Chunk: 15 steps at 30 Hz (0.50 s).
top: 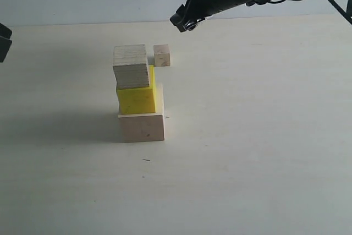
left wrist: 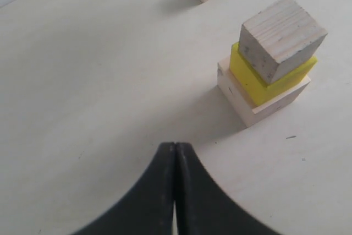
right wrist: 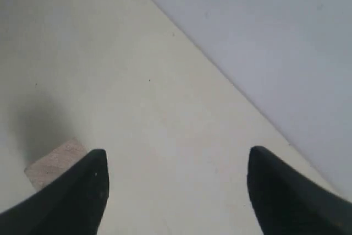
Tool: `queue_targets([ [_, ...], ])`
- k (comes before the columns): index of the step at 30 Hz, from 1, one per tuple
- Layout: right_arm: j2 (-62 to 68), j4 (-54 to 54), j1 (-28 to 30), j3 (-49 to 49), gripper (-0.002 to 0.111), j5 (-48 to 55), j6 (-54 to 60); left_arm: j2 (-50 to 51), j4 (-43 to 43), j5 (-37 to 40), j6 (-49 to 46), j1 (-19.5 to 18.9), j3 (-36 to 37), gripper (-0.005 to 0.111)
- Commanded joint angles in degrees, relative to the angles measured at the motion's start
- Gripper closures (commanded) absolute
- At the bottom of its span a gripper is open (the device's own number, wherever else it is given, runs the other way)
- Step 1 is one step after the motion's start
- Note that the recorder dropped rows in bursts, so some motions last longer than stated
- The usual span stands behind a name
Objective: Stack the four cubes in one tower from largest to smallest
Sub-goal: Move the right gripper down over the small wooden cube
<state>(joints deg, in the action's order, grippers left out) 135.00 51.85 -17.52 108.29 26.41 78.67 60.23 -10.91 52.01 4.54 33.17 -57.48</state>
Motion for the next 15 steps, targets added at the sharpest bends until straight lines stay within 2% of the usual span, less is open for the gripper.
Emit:
queue_targets([
  [1, 0.1, 0.0, 1.3, 3.1, 0.04, 0.8, 0.9, 0.1, -0.3, -1.0, 0.0, -0.1, 0.2, 0.107],
  [5, 2.4, -1.6, 1.5, 6.0, 0.04, 2.3, -0.8, 0.1, -0.3, -0.8, 0.0, -0.1, 0.2, 0.107],
  [11, 7.0, -4.7, 1.5, 10.6, 0.04, 16.7, 4.4, 0.1, -0.3, -0.7, 0.0, -0.1, 0.2, 0.107],
  [15, 9.4, -4.7, 1.5, 12.8, 0.04, 20.0, 7.2, 0.2, -0.3, -0.7, 0.0, -0.1, 0.2, 0.107],
])
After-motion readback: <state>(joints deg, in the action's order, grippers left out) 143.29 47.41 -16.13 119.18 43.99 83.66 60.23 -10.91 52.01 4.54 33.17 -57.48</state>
